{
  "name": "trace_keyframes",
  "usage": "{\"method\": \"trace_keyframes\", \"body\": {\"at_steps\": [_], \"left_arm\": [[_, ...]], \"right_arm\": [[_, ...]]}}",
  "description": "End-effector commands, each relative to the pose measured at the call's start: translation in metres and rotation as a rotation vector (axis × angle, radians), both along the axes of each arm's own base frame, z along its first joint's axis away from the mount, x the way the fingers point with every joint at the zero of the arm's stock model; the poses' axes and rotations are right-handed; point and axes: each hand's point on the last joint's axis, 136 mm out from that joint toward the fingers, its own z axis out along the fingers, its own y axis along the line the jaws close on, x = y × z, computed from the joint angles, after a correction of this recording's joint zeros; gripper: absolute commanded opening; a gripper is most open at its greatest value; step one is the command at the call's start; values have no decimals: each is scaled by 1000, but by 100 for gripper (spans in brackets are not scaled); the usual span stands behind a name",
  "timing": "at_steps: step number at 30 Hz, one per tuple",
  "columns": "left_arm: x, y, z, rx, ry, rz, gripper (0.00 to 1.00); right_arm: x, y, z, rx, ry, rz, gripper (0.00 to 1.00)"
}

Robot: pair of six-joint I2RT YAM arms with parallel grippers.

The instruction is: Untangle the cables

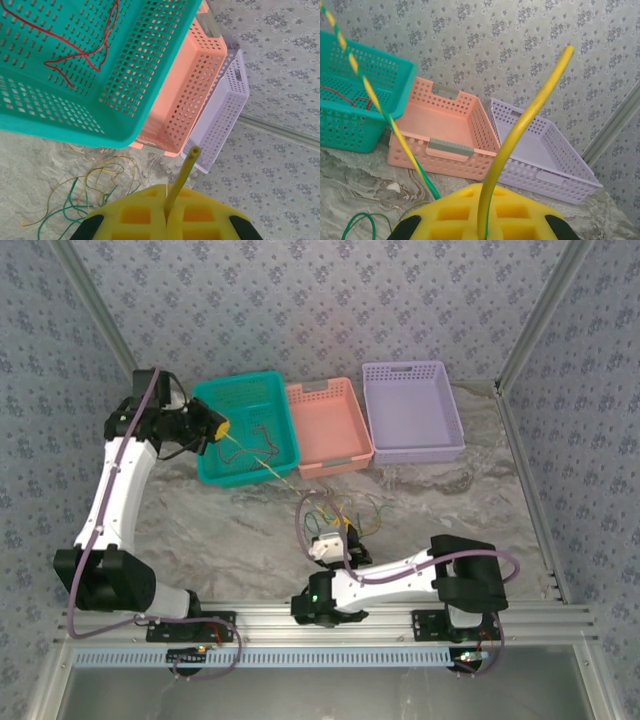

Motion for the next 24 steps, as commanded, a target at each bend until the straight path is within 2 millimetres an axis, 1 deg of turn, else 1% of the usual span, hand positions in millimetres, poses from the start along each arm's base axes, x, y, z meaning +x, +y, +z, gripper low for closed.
{"method": "trace_keyframes", "body": {"at_steps": [1,2,4,5,6,7,8,10,12,14,15,19,21,23,24], "left_arm": [[40,92,59,135,-255,302,0],[41,95,59,136,-258,299,0],[43,92,55,132,-253,271,0],[45,87,50,124,-245,251,0],[46,83,46,122,-243,235,0],[48,79,42,121,-243,221,0],[50,75,38,122,-243,210,0],[52,71,33,113,-246,197,0],[56,65,39,100,-277,179,0],[61,52,54,72,-335,130,0],[61,46,61,62,-351,107,0],[56,9,96,52,-443,-6,0],[51,-8,116,45,-499,-56,0],[45,-20,131,56,-536,-79,0],[42,-27,138,54,-555,-89,0]], "right_arm": [[2,-29,34,-272,-72,70,0],[2,-37,37,-252,-72,68,0],[1,-51,45,-203,-69,66,0],[1,-60,50,-158,-61,55,21],[1,-67,56,-122,-55,46,48],[1,-73,64,-87,-51,38,80],[1,-77,72,-59,-50,34,98],[0,-86,86,4,-58,38,98],[1,-98,98,75,-64,34,98],[2,-115,114,146,-48,6,98],[2,-119,120,170,-42,0,98],[0,-146,166,334,7,-19,97],[-2,-158,192,409,36,-2,96],[-3,-163,209,434,69,8,97],[-2,-162,212,425,97,23,97]]}}
